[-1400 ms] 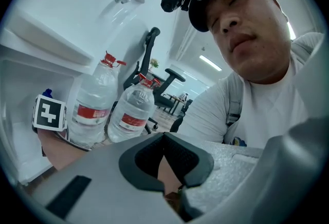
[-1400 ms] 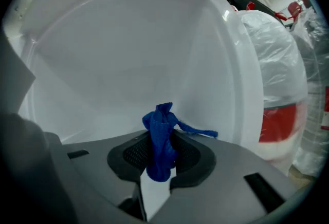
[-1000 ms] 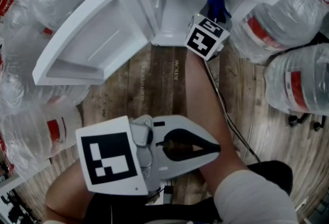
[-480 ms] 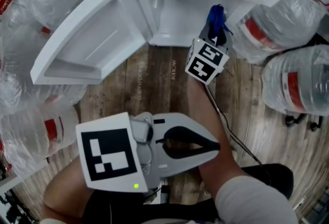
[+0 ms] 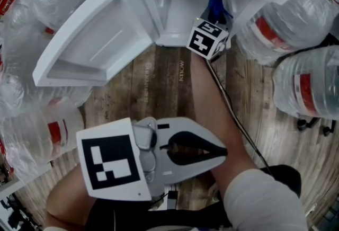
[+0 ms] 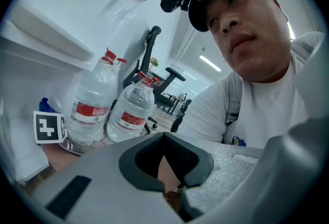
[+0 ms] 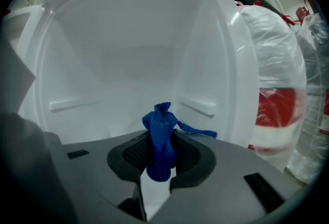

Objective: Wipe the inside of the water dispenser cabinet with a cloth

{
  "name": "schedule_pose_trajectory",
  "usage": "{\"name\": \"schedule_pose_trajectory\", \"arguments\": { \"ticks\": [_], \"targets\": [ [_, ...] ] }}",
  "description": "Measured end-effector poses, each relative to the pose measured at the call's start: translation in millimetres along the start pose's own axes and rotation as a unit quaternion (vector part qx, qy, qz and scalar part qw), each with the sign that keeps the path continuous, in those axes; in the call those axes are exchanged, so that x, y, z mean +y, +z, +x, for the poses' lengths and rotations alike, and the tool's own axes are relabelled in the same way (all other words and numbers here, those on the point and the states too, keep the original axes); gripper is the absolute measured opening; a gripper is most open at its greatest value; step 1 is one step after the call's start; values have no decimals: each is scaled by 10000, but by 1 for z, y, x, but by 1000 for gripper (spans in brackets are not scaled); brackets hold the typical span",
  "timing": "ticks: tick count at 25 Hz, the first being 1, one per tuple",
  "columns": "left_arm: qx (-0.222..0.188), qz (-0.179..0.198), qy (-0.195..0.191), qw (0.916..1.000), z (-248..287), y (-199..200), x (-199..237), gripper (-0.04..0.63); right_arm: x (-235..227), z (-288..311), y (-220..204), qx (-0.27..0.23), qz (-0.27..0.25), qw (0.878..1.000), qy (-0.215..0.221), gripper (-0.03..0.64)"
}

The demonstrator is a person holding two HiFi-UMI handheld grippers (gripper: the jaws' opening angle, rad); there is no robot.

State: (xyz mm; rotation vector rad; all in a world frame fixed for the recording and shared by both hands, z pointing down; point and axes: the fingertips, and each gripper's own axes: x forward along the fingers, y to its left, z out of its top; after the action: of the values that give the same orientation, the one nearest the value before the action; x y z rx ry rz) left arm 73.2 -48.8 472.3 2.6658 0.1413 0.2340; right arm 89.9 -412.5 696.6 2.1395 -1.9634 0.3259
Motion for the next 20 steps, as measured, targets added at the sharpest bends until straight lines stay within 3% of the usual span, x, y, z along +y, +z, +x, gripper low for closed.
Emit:
{"name": "schedule_pose_trajectory", "arguments": {
  "ticks": [8, 20],
  "targets": [
    [21, -22, -48, 10000, 1, -3, 0, -2, -7, 14, 5, 25, 333, 9993, -154, 91],
    [35, -4, -81, 10000, 5, -4, -2, -2, -25, -31, -29, 101, 76, 9997, -201, 91]
  ]
}}
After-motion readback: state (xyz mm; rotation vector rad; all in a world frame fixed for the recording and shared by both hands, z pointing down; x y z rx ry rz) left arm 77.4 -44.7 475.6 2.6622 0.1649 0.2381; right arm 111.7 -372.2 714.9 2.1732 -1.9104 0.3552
